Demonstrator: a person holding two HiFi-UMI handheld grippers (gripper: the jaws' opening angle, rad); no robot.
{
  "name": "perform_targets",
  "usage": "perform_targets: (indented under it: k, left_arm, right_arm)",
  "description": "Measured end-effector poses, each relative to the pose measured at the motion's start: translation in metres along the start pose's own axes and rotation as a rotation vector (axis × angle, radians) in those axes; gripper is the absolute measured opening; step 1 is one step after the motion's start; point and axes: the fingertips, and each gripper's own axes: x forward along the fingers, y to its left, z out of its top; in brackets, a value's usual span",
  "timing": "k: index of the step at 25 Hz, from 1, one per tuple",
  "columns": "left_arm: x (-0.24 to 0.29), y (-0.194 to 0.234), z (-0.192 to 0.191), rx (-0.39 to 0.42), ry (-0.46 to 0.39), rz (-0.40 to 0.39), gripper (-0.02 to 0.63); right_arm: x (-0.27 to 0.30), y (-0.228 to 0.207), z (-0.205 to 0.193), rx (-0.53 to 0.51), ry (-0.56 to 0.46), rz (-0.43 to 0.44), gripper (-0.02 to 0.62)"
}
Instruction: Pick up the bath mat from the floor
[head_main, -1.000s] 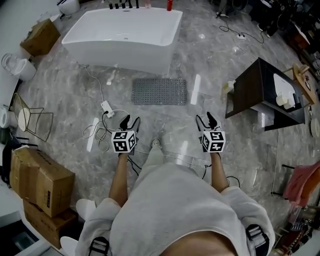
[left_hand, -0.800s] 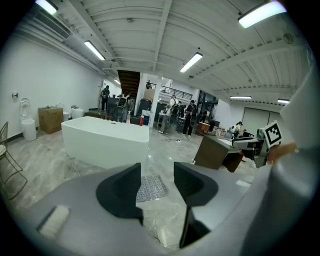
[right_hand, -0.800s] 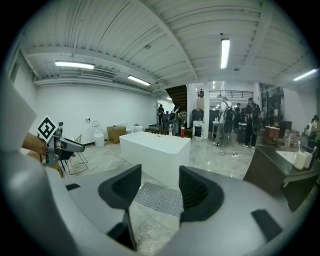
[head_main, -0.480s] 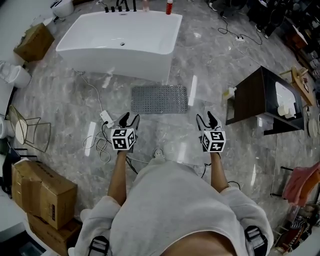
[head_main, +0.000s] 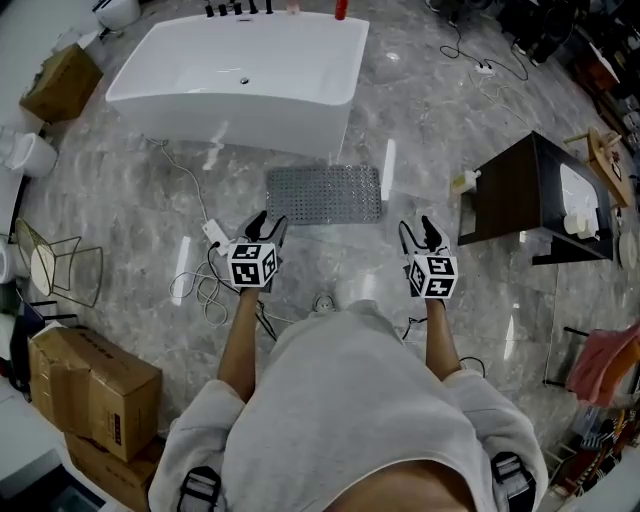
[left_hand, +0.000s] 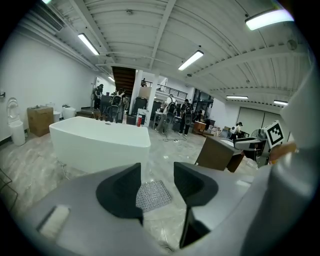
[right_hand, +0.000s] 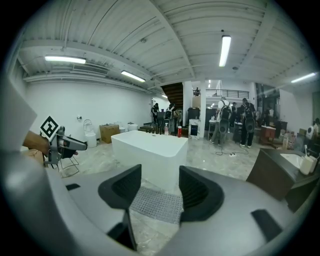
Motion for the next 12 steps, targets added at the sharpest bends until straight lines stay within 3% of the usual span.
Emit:
perform_targets:
  k: [12]
  left_arm:
    - [0.019,0.018,0.0,-0.002,0.036,0.013,0.215]
  right_arm:
    - [0.039,0.002,-0.003,0.002,0.033,0.041,0.242]
